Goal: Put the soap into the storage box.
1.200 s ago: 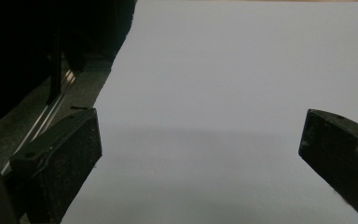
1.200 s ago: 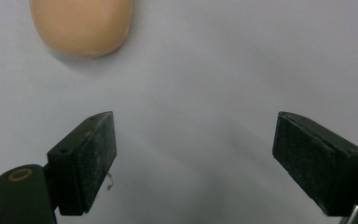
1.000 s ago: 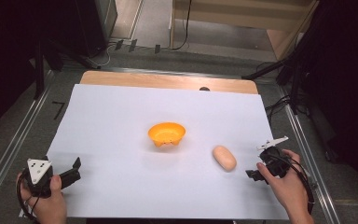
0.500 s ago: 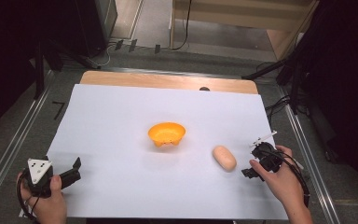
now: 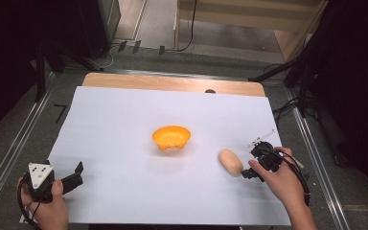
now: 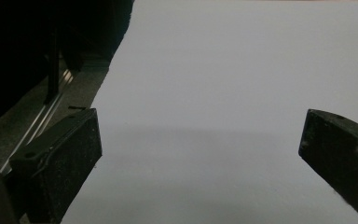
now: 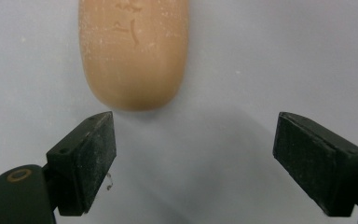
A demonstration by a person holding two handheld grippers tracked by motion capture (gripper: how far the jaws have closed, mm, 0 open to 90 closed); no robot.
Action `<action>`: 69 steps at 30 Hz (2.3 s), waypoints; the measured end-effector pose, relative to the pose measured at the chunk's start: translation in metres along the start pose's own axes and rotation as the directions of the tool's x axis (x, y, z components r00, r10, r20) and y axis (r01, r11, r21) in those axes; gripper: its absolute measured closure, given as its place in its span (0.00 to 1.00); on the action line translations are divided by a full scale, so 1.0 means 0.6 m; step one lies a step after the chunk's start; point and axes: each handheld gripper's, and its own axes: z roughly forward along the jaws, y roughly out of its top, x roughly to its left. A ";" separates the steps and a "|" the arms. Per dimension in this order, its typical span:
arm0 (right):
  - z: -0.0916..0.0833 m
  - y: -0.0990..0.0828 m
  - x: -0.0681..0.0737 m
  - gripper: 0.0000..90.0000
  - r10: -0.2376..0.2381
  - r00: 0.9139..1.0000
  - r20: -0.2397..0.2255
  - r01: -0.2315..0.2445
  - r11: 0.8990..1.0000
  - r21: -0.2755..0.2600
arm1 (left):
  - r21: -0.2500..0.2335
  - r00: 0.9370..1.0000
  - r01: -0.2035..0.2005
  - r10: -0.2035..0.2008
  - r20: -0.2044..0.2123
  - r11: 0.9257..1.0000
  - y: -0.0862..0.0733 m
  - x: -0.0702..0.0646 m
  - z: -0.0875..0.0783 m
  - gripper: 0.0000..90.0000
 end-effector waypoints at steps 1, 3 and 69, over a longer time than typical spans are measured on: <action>0.002 0.003 0.001 0.15 0.000 1.000 0.000 0.000 1.000 -0.003 | -0.001 1.000 0.000 0.000 -0.001 1.000 0.000 0.000 0.000 0.00; 0.003 0.005 0.002 0.15 -0.003 1.000 0.000 0.003 1.000 0.000 | 0.001 1.000 0.000 0.000 0.000 1.000 0.000 0.000 0.000 0.00; 0.058 0.085 0.051 0.32 -0.028 1.000 0.009 0.028 0.999 0.025 | 0.007 1.000 0.000 0.000 0.014 1.000 0.001 0.001 0.002 0.00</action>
